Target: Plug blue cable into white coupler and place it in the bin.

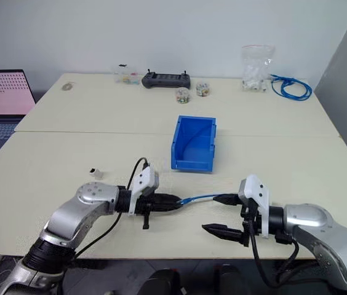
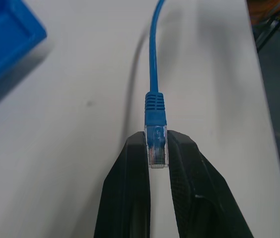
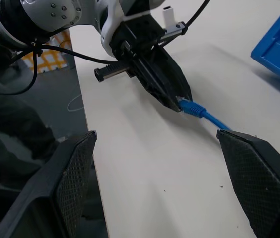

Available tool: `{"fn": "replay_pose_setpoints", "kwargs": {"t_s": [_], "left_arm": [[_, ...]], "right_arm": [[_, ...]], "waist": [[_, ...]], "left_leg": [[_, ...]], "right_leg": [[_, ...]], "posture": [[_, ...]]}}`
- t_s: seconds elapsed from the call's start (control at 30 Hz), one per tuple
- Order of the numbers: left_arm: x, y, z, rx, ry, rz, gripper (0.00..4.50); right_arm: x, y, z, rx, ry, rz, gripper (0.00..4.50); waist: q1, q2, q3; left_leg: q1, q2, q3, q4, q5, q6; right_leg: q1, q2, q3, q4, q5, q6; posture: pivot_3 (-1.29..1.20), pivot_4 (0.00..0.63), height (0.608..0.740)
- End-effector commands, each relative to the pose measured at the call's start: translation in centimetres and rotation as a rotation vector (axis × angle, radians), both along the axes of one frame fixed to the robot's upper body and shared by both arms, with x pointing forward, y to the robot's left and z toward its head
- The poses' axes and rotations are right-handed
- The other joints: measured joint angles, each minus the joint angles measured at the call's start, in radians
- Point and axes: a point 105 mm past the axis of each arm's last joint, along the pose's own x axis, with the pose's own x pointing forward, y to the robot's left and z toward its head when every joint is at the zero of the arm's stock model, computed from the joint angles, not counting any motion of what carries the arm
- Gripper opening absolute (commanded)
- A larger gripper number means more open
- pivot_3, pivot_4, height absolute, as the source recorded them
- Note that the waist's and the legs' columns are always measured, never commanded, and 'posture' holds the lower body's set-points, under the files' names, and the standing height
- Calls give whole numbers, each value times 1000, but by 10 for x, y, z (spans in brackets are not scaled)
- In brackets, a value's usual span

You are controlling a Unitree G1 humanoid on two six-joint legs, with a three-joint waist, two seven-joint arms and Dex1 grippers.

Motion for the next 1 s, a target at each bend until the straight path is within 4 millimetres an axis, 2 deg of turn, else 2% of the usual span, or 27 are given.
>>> {"fn": "replay_pose_setpoints", "kwargs": {"t_s": [0.03,0.2,0.4,0.6,0.77,1.0], "left_arm": [[4,-9,33,-143,66,8,240],[8,-20,64,-310,185,-3,239],[1,-22,83,-410,317,-58,239],[-5,-21,94,-489,407,-86,239],[-12,-22,94,-499,455,-102,239],[-14,-23,95,-503,459,-102,239]], "right_arm": [[-11,1,15,52,-16,2,4130],[-7,-1,22,146,35,-59,4130],[5,6,39,292,64,-92,4130],[16,14,57,421,98,-90,4130],[20,22,74,523,127,-61,4130],[21,30,79,565,176,-30,4130]], "waist": [[-3,0,0],[-3,-1,1],[-10,-1,1],[-9,-1,1],[-9,-1,1],[-9,-1,1]], "left_leg": [[0,1,0,0,0,0],[0,1,-1,1,0,0],[0,1,0,0,0,0],[0,2,0,0,0,0],[0,1,0,0,0,0],[0,1,0,0,0,0]], "right_leg": [[0,1,0,0,0,0],[0,2,-1,0,0,0],[0,2,0,0,0,0],[0,2,0,0,0,0],[0,2,1,0,0,0],[0,2,1,0,0,0]], "posture": [[0,150,740],[0,150,740],[0,150,740],[0,150,740],[0,150,740],[0,150,740]]}}
